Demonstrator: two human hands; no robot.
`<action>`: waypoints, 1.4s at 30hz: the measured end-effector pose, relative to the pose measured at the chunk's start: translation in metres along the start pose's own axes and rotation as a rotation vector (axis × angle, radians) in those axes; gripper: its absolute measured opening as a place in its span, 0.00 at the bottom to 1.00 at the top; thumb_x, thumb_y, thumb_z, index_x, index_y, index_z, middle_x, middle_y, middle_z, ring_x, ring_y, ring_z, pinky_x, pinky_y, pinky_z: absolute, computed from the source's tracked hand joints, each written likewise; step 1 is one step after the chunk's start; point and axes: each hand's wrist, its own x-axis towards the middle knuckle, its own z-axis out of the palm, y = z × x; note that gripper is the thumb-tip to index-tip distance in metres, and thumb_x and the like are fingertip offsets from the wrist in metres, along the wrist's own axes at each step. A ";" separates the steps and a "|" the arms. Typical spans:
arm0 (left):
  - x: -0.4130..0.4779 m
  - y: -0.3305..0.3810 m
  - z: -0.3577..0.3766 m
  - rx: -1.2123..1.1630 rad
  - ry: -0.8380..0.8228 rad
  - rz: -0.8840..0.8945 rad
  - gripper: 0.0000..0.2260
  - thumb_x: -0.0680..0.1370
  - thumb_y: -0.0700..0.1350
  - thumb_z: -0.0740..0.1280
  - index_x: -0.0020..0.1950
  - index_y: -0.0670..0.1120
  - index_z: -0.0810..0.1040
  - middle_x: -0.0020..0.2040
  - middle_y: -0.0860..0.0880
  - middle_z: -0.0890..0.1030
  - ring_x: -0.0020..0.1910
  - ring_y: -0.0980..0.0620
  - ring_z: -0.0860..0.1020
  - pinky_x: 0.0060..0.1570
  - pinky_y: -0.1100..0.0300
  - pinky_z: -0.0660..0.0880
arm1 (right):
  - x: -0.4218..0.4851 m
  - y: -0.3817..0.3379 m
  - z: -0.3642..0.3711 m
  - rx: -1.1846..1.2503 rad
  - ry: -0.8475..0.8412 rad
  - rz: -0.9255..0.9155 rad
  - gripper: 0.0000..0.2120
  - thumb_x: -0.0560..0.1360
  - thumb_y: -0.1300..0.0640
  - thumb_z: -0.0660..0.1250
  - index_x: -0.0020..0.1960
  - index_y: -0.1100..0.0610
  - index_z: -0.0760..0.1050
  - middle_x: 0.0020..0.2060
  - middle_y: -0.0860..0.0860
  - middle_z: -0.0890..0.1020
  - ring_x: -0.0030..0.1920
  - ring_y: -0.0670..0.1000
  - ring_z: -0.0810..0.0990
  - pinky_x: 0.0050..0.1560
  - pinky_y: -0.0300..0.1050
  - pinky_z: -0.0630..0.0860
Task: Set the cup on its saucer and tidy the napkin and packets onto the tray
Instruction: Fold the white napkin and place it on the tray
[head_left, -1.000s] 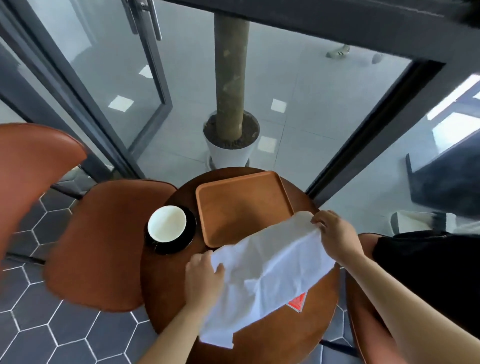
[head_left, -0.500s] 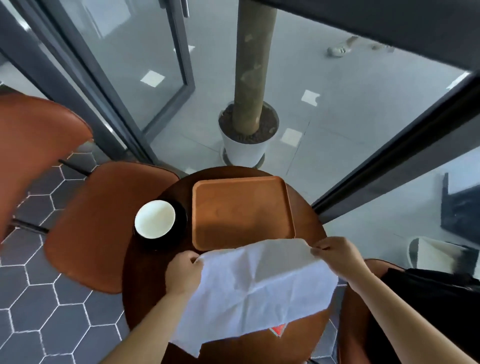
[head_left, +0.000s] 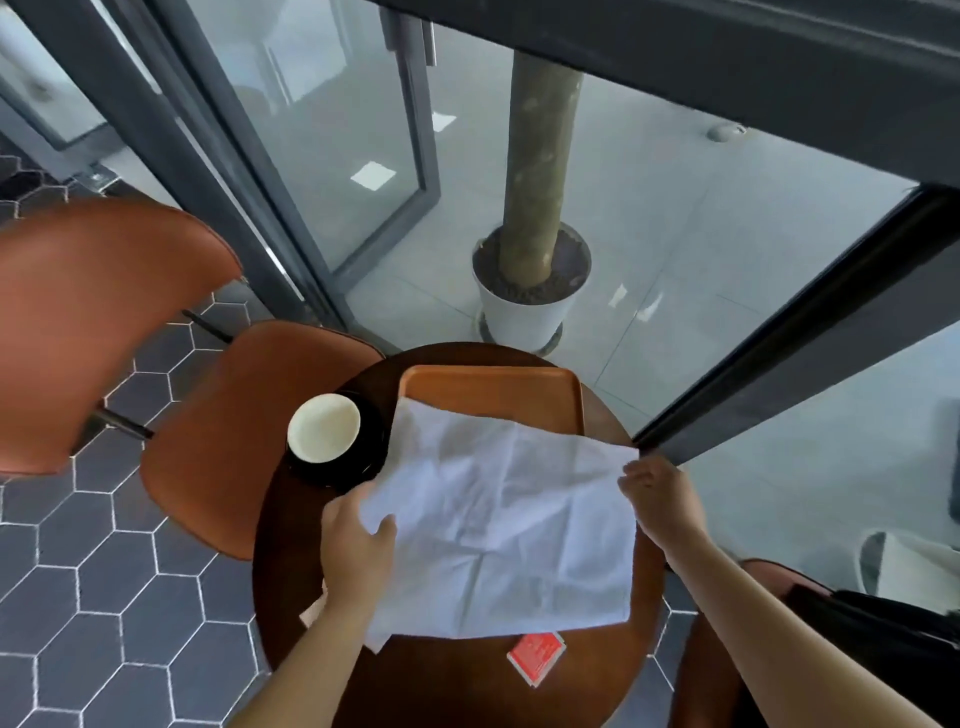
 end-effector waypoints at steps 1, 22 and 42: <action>-0.004 -0.009 0.001 0.028 -0.019 -0.015 0.21 0.77 0.39 0.70 0.69 0.47 0.74 0.66 0.44 0.72 0.64 0.44 0.74 0.62 0.51 0.72 | -0.004 0.007 0.003 -0.027 -0.011 0.006 0.10 0.76 0.58 0.69 0.57 0.55 0.79 0.52 0.53 0.85 0.50 0.54 0.82 0.49 0.49 0.79; 0.010 -0.099 -0.019 0.487 -0.217 -0.244 0.18 0.79 0.48 0.67 0.65 0.39 0.76 0.60 0.39 0.80 0.57 0.39 0.79 0.51 0.50 0.75 | -0.072 0.069 0.044 -0.175 -0.088 0.371 0.08 0.72 0.59 0.69 0.41 0.64 0.82 0.32 0.55 0.83 0.37 0.57 0.83 0.32 0.43 0.70; -0.008 -0.100 -0.025 -0.195 -0.164 -0.285 0.06 0.77 0.40 0.68 0.51 0.50 0.79 0.46 0.52 0.83 0.46 0.52 0.81 0.41 0.55 0.77 | -0.068 0.058 0.045 0.418 -0.004 0.572 0.06 0.71 0.65 0.76 0.46 0.59 0.82 0.40 0.57 0.84 0.39 0.57 0.82 0.47 0.54 0.83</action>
